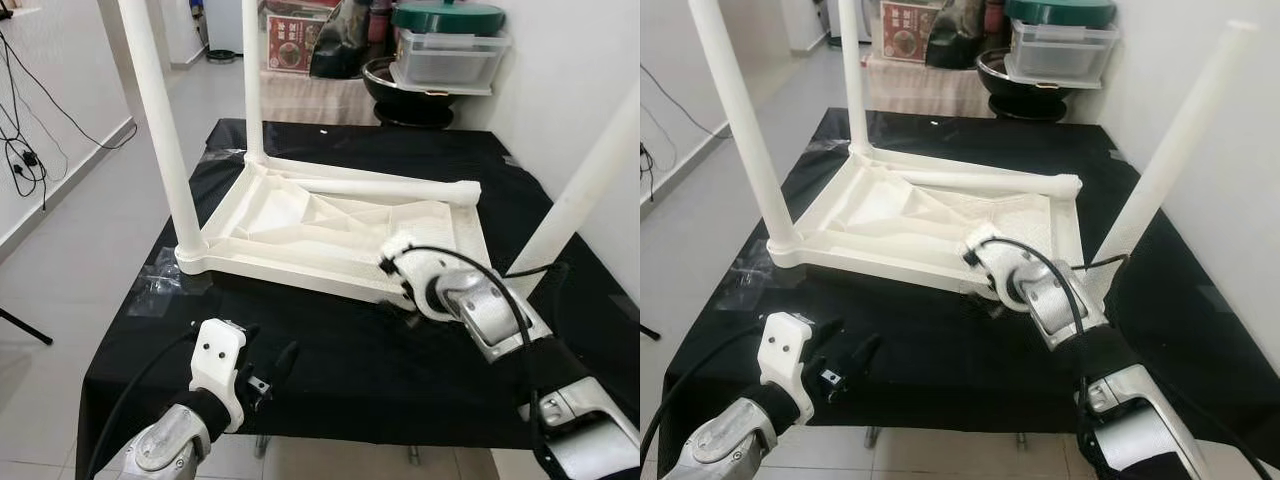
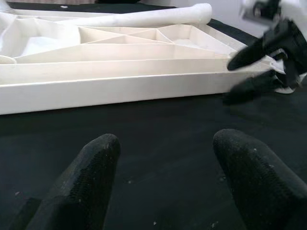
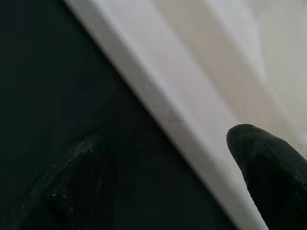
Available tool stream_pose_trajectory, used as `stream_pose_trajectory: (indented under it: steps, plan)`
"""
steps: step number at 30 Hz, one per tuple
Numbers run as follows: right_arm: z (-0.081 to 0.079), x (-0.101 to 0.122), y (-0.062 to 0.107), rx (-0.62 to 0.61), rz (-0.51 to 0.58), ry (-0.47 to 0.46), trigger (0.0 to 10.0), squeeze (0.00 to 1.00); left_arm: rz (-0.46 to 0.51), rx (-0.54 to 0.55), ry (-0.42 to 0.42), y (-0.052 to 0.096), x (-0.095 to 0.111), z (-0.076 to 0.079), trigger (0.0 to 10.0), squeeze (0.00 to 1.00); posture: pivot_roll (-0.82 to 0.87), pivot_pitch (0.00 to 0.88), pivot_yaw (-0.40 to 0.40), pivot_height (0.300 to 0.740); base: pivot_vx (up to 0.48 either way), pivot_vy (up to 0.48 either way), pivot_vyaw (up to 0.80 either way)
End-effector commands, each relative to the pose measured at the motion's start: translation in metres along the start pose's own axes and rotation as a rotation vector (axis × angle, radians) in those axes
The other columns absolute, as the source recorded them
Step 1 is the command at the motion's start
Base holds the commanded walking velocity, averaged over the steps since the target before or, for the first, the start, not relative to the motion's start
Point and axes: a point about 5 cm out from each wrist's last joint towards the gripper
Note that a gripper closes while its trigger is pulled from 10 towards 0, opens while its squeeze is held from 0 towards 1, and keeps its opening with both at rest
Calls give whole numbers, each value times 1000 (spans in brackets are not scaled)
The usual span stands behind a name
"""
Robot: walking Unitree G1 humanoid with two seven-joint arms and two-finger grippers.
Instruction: Building children table
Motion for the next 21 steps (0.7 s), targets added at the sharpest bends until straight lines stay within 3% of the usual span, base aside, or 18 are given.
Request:
stream_pose_trajectory:
  steps: [1,7,10,11,15,17,20,21]
  plan:
    - [-4,-7,-2,21,-42,-1,10000,0,-18,-10,-10,3,-1,1,10000,0,39,59,-99,740,0,0,0]
    - [-14,-18,-3,107,-106,0,10000,0,-17,-8,-10,3,0,1,10000,0,37,60,-98,740,0,0,0]
    - [-35,-17,7,303,-96,17,10000,0,-10,5,-12,2,1,0,10000,0,33,60,-98,740,0,0,0]
    - [-35,-17,7,303,-96,17,10000,0,-10,5,-12,2,1,0,10000,0,33,60,-98,740,0,0,0]
    - [-71,5,33,596,18,-32,10000,0,33,203,42,0,7,-29,10000,0,25,58,-101,740,0,0,0]
    - [-71,5,33,596,18,-32,10000,0,33,203,42,0,7,-29,10000,0,25,58,-101,740,0,0,0]
    - [-96,17,45,730,59,-46,10000,0,40,304,78,1,9,-48,10000,0,24,60,-102,740,0,0,0]
    - [-96,17,45,730,59,-46,10000,0,40,304,78,1,9,-48,10000,0,24,60,-102,740,0,0,0]
Point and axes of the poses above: a point about 5 cm out from each wrist's last joint towards the gripper, its own y axis pointing back from the gripper into the wrist, its own x axis along the axis of the wrist's last joint, z = x × y, and after that the axes turned 3 degrees about y, right-handed
